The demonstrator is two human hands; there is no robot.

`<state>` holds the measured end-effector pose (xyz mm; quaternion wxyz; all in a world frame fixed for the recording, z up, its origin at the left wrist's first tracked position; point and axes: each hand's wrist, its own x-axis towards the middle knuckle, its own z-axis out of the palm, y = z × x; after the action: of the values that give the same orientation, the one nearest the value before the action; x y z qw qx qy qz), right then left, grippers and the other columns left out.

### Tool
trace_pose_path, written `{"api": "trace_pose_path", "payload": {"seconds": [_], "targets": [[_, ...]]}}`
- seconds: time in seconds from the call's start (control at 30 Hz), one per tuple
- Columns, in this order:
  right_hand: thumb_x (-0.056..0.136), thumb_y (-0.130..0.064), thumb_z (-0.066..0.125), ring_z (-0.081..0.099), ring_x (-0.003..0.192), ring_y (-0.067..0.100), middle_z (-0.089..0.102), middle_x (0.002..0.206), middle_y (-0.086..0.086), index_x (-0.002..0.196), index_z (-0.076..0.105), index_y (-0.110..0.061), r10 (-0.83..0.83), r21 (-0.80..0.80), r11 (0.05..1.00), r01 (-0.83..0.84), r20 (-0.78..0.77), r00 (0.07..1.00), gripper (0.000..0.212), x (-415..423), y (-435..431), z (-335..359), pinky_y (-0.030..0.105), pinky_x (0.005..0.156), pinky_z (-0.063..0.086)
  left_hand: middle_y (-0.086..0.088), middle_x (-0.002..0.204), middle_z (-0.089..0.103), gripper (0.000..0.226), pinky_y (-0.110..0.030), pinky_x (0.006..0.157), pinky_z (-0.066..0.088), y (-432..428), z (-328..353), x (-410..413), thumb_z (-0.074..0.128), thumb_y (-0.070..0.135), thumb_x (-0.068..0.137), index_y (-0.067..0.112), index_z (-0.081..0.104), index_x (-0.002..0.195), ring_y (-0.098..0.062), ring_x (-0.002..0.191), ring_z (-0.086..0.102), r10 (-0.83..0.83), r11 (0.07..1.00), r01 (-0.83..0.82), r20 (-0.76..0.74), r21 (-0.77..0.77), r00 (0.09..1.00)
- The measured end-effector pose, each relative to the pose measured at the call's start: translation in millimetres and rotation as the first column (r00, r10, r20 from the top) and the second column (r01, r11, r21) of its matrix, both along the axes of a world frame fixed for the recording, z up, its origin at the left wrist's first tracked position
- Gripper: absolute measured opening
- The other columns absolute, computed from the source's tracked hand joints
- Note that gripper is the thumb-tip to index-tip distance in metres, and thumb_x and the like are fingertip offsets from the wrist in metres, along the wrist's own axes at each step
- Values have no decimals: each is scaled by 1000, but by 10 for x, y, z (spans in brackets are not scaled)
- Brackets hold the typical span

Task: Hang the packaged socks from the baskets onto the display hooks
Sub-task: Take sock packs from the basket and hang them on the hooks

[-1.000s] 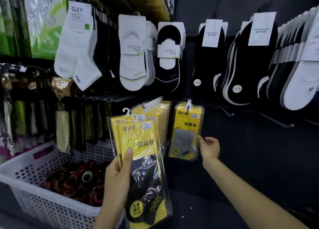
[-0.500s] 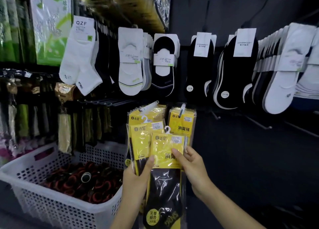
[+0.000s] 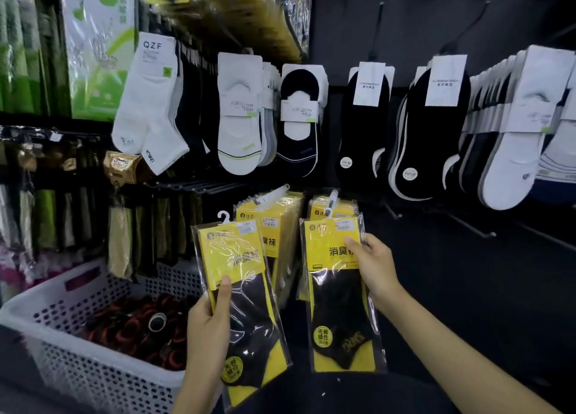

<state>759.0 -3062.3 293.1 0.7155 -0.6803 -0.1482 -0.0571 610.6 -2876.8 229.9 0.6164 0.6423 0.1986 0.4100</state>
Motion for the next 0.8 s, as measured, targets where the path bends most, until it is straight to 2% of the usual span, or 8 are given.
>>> {"api": "trace_pose_path", "payload": {"seconds": [0.1, 0.17, 0.27, 0.33, 0.43, 0.6, 0.7, 0.8], "targets": [[95, -17, 57, 68, 95, 26, 71, 101, 12, 94, 65, -12, -23, -13, 1000, 23, -44, 999, 10, 138, 88, -54, 42, 87, 55, 11, 36, 23, 50, -26, 48, 26, 59, -35, -10, 49, 51, 87, 18, 22, 60, -3, 33, 25, 33, 999, -33, 4, 1, 999], [95, -17, 57, 68, 95, 26, 70, 104, 15, 94, 65, -12, -43, 4, 999, 43, -71, 997, 9, 251, 141, -87, 44, 89, 55, 11, 36, 23, 50, -26, 48, 26, 76, -60, -2, 49, 50, 88, 18, 22, 60, -3, 33, 25, 44, 999, -44, 2, 3, 999], [92, -21, 62, 66, 99, 30, 69, 106, 17, 98, 66, -3, -114, 17, 993, 117, -124, 986, 19, 451, 219, -132, 47, 91, 53, 10, 35, 23, 50, -11, 36, 26, 88, -116, 20, 51, 44, 90, 19, 22, 58, -3, 32, 26, 49, 999, -49, 11, 10, 999], [88, -26, 67, 65, 99, 30, 69, 102, 14, 97, 66, -2, -167, 29, 984, 174, -166, 972, 26, 582, 257, -161, 43, 91, 53, 10, 36, 22, 51, -9, 33, 23, 77, -137, 28, 52, 42, 91, 19, 22, 57, -4, 31, 25, 33, 999, -33, 11, 1, 999], [82, -34, 73, 61, 91, 20, 66, 96, 5, 99, 67, -6, -240, 18, 968, 251, -236, 942, 33, 750, 278, -231, 32, 81, 48, 10, 36, 24, 51, -9, 33, 25, 46, -149, 29, 53, 46, 87, 19, 23, 56, -3, 32, 28, 5, 1000, -5, 10, -12, 1000], [84, -21, 73, 62, 91, 24, 68, 105, 14, 99, 67, -6, -377, -54, 923, 381, -330, 866, 22, 808, 165, -540, 37, 85, 54, 10, 38, 23, 50, -13, 39, 27, -27, -140, 29, 49, 58, 75, 21, 23, 56, -3, 35, 28, -61, 998, 61, -9, 28, 998], [86, -19, 70, 61, 86, 19, 67, 98, 11, 100, 65, -5, -295, -32, 952, 304, -353, 888, 20, 629, 77, -667, 36, 86, 54, 11, 41, 23, 50, -21, 49, 27, -69, -145, 34, 49, 60, 74, 21, 23, 57, -3, 37, 26, -92, 996, 93, -38, 15, 995], [91, -21, 63, 62, 85, 16, 66, 94, 6, 108, 64, -5, -76, 20, 996, 88, -337, 938, 23, 294, 73, -644, 33, 85, 54, 11, 44, 21, 51, -16, 47, 32, -123, -144, 50, 50, 63, 72, 21, 24, 56, -4, 39, 25, -128, 992, 128, -35, -7, 991]]}}
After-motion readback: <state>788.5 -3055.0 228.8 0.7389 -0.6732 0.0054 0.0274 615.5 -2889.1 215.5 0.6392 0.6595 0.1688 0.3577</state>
